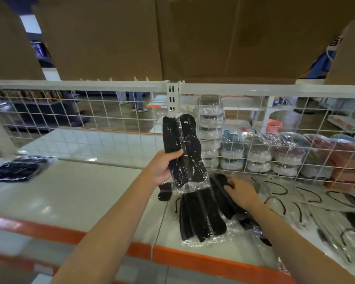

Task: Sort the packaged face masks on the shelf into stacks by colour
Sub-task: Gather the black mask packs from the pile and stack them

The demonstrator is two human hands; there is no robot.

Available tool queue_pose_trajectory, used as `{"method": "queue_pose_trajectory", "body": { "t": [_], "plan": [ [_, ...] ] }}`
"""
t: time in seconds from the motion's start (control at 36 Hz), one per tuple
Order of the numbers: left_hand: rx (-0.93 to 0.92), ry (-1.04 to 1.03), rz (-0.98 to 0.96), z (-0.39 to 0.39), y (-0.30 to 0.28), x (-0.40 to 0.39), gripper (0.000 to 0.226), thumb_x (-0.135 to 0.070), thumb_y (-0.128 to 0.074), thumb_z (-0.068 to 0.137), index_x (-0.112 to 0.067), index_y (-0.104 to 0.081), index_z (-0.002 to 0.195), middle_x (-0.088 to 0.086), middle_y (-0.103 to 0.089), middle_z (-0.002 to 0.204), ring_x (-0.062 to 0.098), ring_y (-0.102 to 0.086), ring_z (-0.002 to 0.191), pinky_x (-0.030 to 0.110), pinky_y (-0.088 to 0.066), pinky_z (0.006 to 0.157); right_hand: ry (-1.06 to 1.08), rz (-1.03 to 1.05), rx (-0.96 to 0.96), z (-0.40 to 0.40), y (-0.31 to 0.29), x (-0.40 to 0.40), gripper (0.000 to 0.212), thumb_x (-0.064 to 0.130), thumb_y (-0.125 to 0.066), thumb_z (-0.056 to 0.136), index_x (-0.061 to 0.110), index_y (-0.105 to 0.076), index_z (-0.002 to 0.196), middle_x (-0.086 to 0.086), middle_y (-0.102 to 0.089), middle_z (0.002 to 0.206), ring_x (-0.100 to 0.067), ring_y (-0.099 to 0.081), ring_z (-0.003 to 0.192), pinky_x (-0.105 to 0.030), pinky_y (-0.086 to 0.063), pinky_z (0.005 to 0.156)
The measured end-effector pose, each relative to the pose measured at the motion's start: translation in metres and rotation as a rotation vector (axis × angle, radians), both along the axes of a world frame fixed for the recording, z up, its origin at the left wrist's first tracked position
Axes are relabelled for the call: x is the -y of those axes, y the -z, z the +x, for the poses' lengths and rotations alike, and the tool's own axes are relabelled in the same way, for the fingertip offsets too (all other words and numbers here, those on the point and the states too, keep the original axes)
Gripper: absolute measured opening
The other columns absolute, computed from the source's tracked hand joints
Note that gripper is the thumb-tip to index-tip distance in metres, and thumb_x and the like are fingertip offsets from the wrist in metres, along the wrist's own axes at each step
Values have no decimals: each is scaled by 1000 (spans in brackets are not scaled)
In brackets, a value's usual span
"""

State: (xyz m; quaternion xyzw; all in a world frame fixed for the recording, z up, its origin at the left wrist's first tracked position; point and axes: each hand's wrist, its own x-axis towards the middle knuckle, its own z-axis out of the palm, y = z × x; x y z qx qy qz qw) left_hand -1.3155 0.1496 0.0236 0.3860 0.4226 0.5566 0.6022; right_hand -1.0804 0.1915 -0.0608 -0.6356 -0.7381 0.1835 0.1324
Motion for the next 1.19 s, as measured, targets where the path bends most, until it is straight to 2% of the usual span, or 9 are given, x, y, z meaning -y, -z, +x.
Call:
{"method": "queue_pose_trajectory", "body": {
  "t": [0.14,0.33,0.47,0.64,0.81,0.89,0.97,1.06,1.19],
  "plan": [
    [-45,38,-28,-3,7,4,16,-1,-52,92,-6,-63,103,7,-70,92,19,-68,86,34,-53,78,56,16,330,6,49,22,48,46,-38,97,15,-43,134,-6,-40,138,-24,-37,129,-35,-37,104],
    [-73,43,-110,2,18,2,16,-3,-50,94,-4,-61,106,8,-71,89,18,-70,80,32,-54,71,80,56,315,3,51,24,43,43,-36,99,18,-44,133,-3,-40,139,-22,-34,132,-35,-36,105],
    [-105,41,-196,7,26,-1,17,-11,-48,97,-4,-61,106,12,-68,94,23,-66,86,39,-52,79,92,15,240,2,39,20,34,34,-42,98,14,-53,123,-5,-48,126,-23,-43,121,-38,-40,100],
    [-137,26,-275,10,32,-5,26,-22,-43,100,-7,-64,95,11,-70,93,25,-66,89,44,-49,89,166,-67,-38,2,11,12,21,18,-46,96,14,-64,86,-9,-64,91,-27,-61,90,-28,-42,71],
    [-147,-17,-316,12,38,-8,26,-21,-42,101,-5,-62,98,12,-69,92,25,-65,88,41,-49,84,192,38,-168,1,-16,4,25,11,-47,95,-2,-68,93,-19,-69,96,-31,-64,92,-33,-49,76],
    [-149,-10,-332,14,41,-10,25,-22,-41,101,-6,-61,103,12,-68,97,25,-65,91,42,-48,87,118,-2,-69,-3,-11,8,27,27,-55,93,2,-67,95,-15,-68,95,-28,-64,91,-31,-49,77],
    [-160,0,-343,15,42,-11,26,-23,-43,101,-6,-61,106,13,-68,99,27,-64,94,44,-48,91,68,-157,186,-7,16,17,53,52,-53,88,8,-55,118,-11,-56,120,-27,-53,113,-40,-46,96],
    [-155,6,-344,13,41,-10,26,-22,-42,101,-4,-61,107,13,-68,96,26,-65,90,42,-49,86,49,-68,380,-10,37,28,53,51,-47,92,14,-47,130,-5,-44,135,-24,-37,131,-41,-35,107],
    [-120,-8,-349,6,39,-8,27,-20,-41,101,-2,-58,113,12,-67,95,25,-64,87,38,-50,78,158,28,119,-10,23,23,21,25,-49,95,11,-62,103,-6,-64,104,-26,-60,99,-31,-47,79]
  ]
}}
